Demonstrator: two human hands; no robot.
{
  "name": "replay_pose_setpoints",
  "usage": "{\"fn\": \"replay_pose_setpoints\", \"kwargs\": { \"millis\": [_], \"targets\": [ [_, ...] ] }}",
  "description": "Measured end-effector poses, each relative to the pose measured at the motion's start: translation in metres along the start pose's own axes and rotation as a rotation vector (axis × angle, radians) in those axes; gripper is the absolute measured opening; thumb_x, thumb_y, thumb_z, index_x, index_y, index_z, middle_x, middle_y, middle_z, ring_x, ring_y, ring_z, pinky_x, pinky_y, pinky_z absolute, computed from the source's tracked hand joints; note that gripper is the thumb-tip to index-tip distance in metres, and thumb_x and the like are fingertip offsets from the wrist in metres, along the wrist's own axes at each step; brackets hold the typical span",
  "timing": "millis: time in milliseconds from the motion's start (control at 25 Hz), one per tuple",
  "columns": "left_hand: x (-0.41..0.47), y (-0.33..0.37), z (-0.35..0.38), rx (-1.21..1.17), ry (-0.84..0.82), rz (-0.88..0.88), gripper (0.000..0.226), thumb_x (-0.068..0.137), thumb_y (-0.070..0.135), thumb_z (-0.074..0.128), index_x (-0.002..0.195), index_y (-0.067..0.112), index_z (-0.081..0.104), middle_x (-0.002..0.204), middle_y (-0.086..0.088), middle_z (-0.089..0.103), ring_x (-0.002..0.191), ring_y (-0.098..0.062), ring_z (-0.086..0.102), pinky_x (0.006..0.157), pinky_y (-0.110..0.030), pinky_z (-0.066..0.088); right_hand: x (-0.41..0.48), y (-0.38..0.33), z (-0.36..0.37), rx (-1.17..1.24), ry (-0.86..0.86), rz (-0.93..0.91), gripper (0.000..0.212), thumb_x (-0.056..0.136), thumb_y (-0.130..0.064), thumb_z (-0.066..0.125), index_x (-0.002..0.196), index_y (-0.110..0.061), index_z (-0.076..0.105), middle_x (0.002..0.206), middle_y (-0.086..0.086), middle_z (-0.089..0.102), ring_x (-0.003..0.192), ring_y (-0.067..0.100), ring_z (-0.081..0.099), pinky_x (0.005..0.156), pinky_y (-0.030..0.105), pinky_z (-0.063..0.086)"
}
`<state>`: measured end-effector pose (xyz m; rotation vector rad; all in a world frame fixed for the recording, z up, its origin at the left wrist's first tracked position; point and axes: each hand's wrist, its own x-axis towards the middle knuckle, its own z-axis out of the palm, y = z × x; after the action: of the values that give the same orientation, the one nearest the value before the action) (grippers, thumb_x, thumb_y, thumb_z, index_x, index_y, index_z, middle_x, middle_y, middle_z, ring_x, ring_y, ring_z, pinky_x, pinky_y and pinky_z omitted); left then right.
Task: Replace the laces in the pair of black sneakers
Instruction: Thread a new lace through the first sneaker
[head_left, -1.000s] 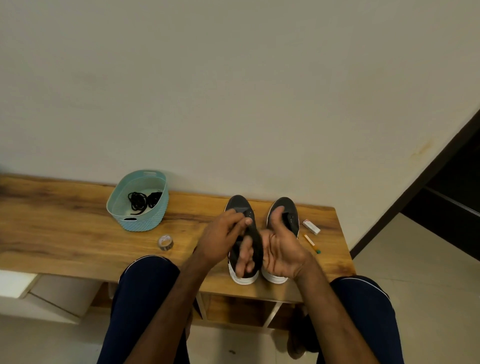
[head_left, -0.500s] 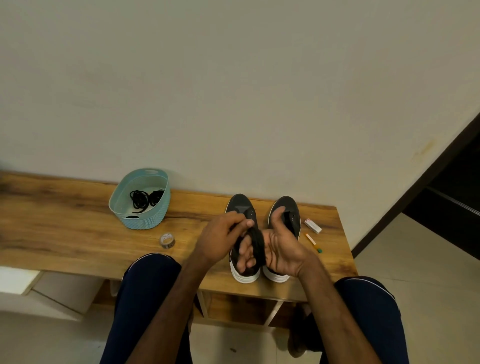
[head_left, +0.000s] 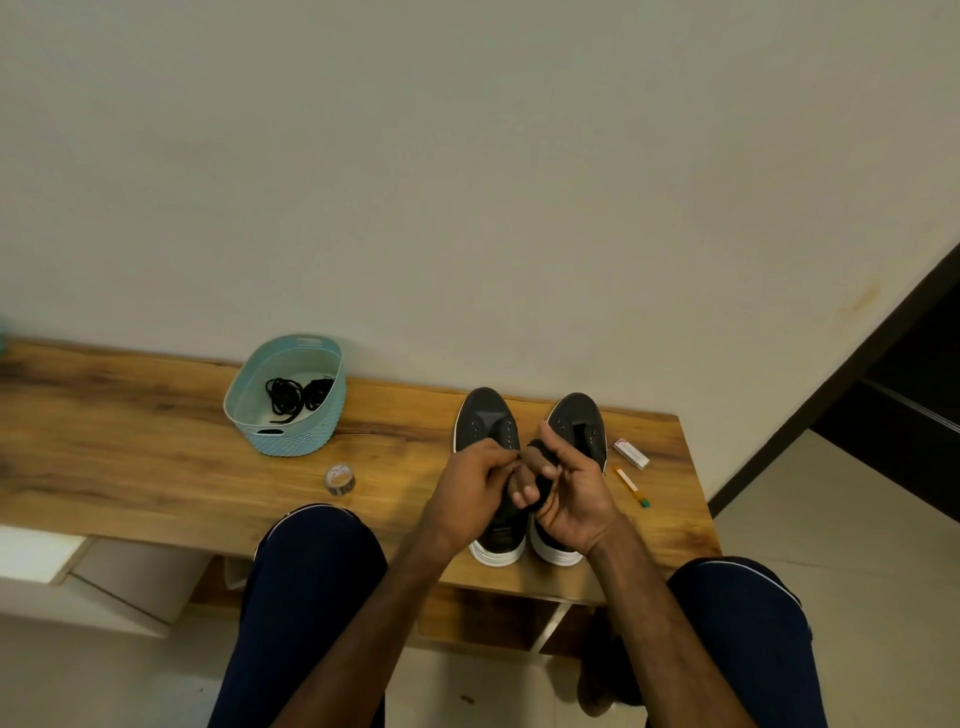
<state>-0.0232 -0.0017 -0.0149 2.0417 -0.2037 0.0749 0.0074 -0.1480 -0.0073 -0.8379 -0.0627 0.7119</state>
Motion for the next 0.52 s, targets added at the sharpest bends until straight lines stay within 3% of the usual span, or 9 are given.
{"fn": "replay_pose_setpoints", "kwargs": {
  "millis": [160,280,400,520],
  "targets": [
    [0.0014,0.0035,-0.0061,-0.152,-0.153,-0.1,0.021,0.102,0.011,0.048,0.1,0.007,0.069,0.103,-0.007,0.061,0.079,-0.001,0.056,0.064,-0.012,0.044,-0.0078,-0.0022,0.0046,0.042,0.016,-0.011,0.078,0.101,-0.053,0.023,0.038,-0.012,0.041,0.035,0.011,0.042,0.036,0.023,0.05,0.049,0.027,0.05],
    [-0.001,0.0073,-0.0092,-0.106,-0.114,-0.02,0.019,0.1,0.014,0.053,0.092,0.018,0.07,0.098,-0.006,0.062,0.083,-0.007,0.06,0.073,-0.021,0.049,-0.0096,-0.0032,0.006,0.001,0.012,-0.007,0.08,0.099,-0.058,0.022,0.036,-0.013,0.04,0.033,0.01,0.042,0.035,0.023,0.051,0.049,0.025,0.05],
    [0.0023,0.0015,-0.0083,0.038,-0.033,0.027,0.022,0.101,0.019,0.051,0.087,0.033,0.061,0.088,0.007,0.057,0.082,-0.01,0.058,0.079,-0.032,0.05,-0.006,-0.001,0.0056,-0.02,-0.061,-0.016,0.076,0.097,-0.059,0.02,0.042,-0.015,0.047,0.045,0.014,0.055,0.051,0.025,0.061,0.063,0.027,0.053],
    [-0.0005,0.0054,-0.0014,-0.25,-0.016,-0.009,0.024,0.103,0.019,0.04,0.084,0.026,0.053,0.079,0.007,0.05,0.073,-0.01,0.051,0.07,-0.033,0.047,-0.0022,-0.0069,0.0035,0.086,-0.238,0.014,0.066,0.099,-0.056,0.027,0.065,-0.012,0.062,0.074,0.017,0.071,0.078,0.025,0.07,0.08,0.028,0.056]
  ]
}}
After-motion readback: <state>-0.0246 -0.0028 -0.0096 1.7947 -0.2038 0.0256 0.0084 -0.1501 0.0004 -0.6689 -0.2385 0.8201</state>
